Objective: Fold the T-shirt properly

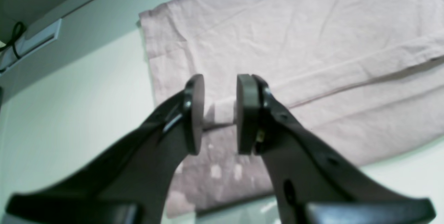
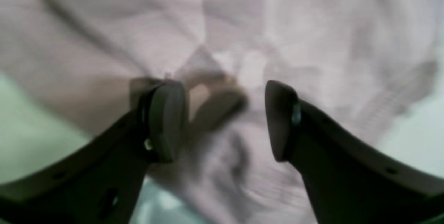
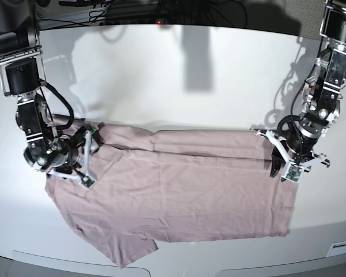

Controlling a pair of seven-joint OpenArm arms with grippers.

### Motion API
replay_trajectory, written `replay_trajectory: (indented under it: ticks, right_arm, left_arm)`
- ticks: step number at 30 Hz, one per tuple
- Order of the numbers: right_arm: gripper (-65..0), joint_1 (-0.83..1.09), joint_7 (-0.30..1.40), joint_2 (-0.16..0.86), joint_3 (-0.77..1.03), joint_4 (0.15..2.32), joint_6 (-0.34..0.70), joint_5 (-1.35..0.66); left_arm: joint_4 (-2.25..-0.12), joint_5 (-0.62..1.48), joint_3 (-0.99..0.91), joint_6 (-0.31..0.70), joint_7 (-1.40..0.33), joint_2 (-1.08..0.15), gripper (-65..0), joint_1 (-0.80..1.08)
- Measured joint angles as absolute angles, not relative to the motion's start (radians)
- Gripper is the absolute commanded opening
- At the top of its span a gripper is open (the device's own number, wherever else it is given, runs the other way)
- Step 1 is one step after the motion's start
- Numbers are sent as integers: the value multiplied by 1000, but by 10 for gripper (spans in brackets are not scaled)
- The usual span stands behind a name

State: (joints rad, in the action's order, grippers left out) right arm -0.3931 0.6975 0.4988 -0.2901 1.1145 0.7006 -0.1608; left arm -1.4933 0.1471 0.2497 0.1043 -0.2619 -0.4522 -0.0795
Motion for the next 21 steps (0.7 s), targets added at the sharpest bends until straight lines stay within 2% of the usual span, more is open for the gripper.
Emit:
replay_trajectory:
  ticks: [2, 8, 11, 14, 21]
  right_arm:
    - [-284, -390, 687, 498, -294, 1114, 701, -221]
    - [-284, -392, 712, 492, -292, 1115, 701, -156]
    - [-284, -390, 581, 500, -292, 1115, 701, -125]
    - [-284, -393, 467, 498, -291, 1115, 636, -41]
    - [-284, -393, 456, 464, -290, 1115, 631, -36]
  left_arm:
    - [-1493, 159, 250, 105, -265, -452, -491, -60]
    - [-1493, 163, 250, 105, -262, -446, -491, -16]
    - [-1493, 162, 250, 104, -238, -431, -491, -10]
    - [-1493, 163, 250, 105, -239, -409, -491, -8]
    - [-1493, 159, 250, 107, -239, -384, -491, -2]
